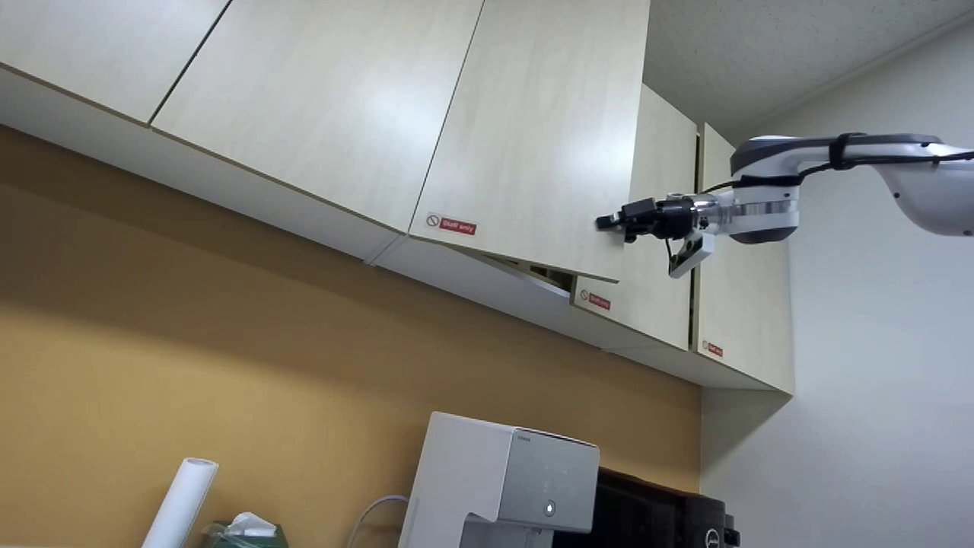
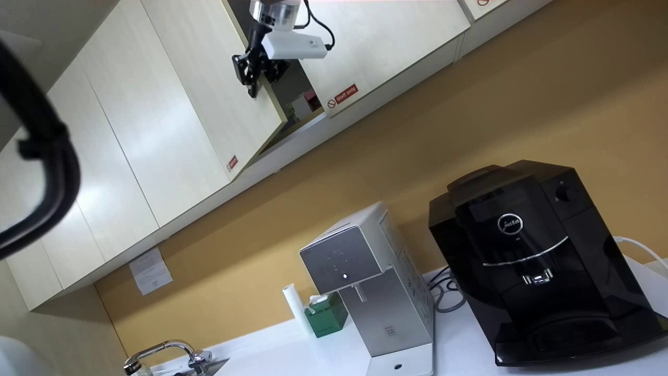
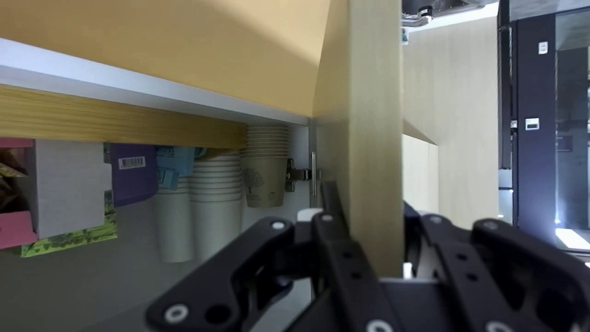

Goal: Close the upper cabinet door.

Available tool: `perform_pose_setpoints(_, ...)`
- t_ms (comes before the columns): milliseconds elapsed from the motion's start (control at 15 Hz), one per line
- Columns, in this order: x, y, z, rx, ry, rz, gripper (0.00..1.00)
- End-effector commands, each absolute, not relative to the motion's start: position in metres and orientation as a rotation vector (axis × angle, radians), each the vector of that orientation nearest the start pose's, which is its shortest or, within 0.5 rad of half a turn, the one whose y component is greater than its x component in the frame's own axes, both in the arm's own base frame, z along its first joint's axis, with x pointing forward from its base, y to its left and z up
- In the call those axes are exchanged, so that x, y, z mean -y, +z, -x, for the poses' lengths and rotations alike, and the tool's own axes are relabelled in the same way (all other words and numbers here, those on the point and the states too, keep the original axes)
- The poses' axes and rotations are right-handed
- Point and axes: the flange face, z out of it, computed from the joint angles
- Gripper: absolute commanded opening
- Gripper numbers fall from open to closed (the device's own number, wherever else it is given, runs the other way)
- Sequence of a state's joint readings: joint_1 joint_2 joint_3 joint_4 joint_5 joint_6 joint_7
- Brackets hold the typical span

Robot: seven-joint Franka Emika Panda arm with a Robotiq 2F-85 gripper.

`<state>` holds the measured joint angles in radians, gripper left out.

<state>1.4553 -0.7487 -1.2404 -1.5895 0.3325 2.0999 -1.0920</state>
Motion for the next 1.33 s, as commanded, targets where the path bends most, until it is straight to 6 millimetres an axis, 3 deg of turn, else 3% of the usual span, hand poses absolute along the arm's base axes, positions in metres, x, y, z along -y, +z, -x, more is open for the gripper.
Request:
perform_pose_setpoints(0, 0.133, 0.748, -0.575, 1.018, -1.387, 1.868, 0.06)
perform_pose_setpoints(467, 0.135, 0.746, -0.597, 1.054, -1.341, 1.847, 0.06)
perform_pose_setpoints(533, 0.160, 0.727, -0.580, 1.122, -1.299, 1.817, 0.25)
perform_pose_setpoints(733, 0.162, 0.727, -0.583, 1.128, -1.296, 1.811, 0.25)
perform_pose_setpoints(800, 0.162, 0.727, -0.584, 1.123, -1.318, 1.817, 0.06)
perform_pose_setpoints(1267, 0.169, 0.729, -0.603, 1.054, -1.383, 1.821, 0.06)
